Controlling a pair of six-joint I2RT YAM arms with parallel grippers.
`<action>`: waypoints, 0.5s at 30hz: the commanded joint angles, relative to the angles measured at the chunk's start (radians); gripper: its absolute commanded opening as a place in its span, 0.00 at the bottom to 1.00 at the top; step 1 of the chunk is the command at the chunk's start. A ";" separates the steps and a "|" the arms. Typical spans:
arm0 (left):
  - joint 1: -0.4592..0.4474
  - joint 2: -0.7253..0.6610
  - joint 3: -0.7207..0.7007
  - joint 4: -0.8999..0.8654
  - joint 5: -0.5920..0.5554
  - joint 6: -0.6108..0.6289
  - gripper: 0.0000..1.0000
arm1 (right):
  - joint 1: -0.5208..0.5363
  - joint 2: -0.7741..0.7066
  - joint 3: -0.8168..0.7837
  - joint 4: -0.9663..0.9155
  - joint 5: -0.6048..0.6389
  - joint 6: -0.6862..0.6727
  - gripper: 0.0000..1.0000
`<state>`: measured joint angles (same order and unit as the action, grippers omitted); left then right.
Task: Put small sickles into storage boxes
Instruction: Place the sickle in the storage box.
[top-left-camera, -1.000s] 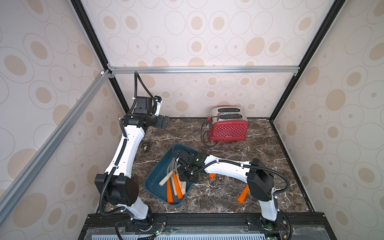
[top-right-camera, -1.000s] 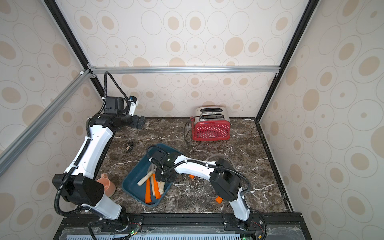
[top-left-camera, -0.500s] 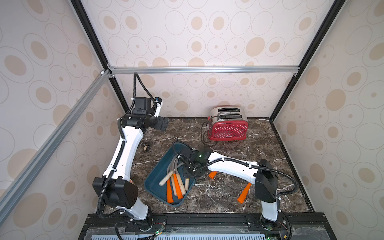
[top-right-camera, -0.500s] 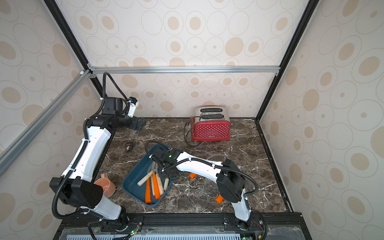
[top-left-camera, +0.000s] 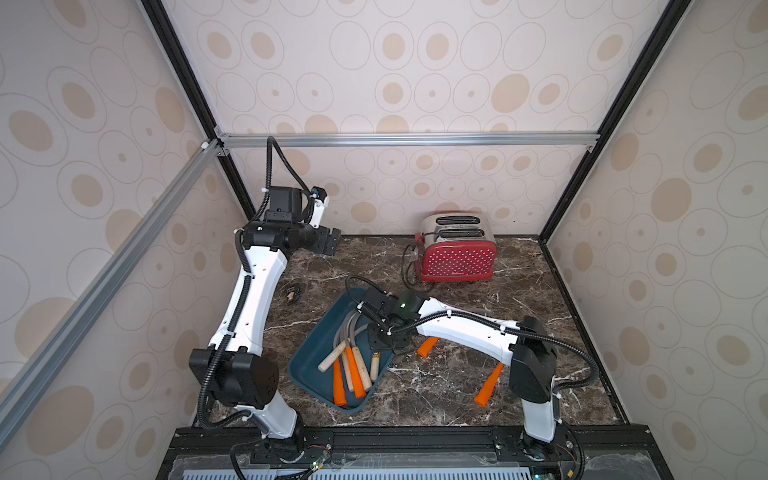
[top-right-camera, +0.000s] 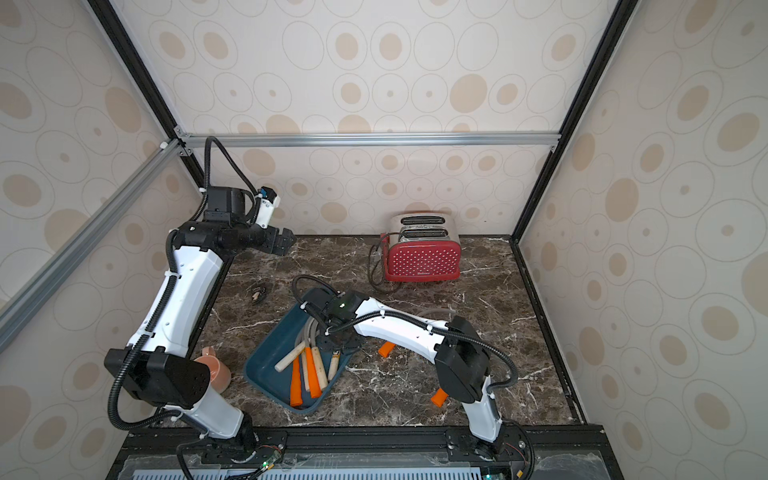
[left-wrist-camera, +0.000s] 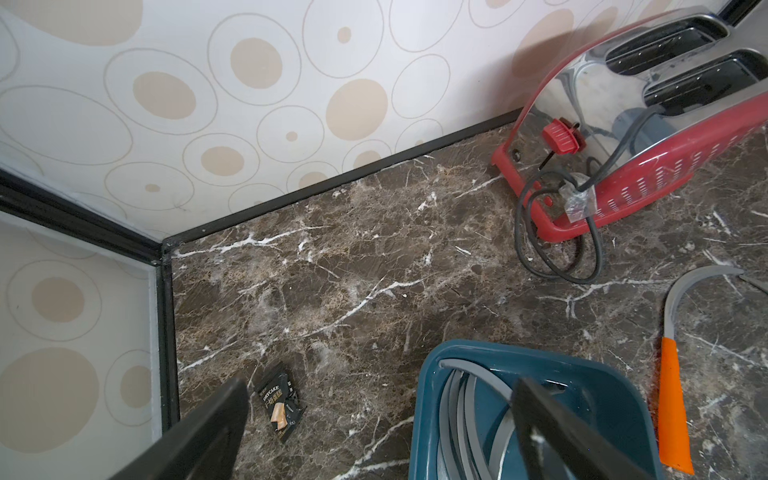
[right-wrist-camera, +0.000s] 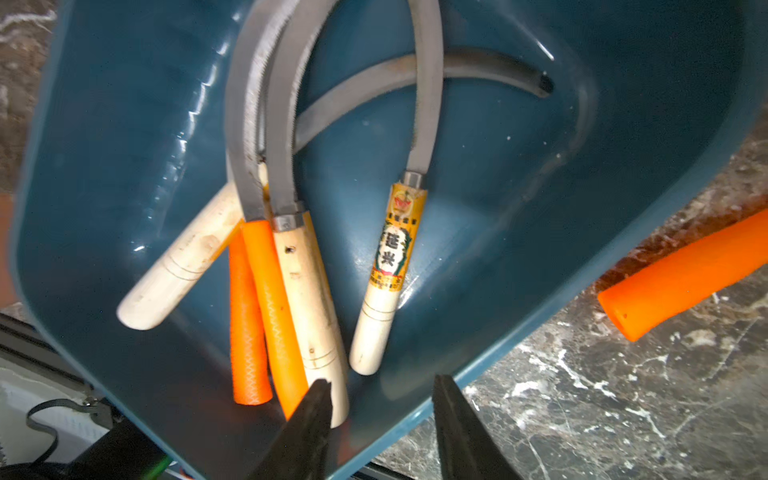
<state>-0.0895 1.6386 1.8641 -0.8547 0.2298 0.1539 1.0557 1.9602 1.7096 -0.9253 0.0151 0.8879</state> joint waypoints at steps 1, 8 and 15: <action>0.005 0.005 0.050 -0.029 -0.001 0.009 0.99 | -0.005 -0.069 -0.034 -0.031 0.048 -0.009 0.44; 0.005 -0.026 0.004 -0.018 0.009 0.007 0.99 | -0.057 -0.117 -0.045 -0.060 0.088 -0.049 0.44; 0.005 -0.030 0.008 -0.018 0.019 0.019 0.99 | -0.149 -0.245 -0.152 -0.075 0.133 -0.059 0.44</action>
<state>-0.0895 1.6436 1.8626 -0.8547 0.2314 0.1543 0.9398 1.7821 1.6199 -0.9554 0.1051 0.8318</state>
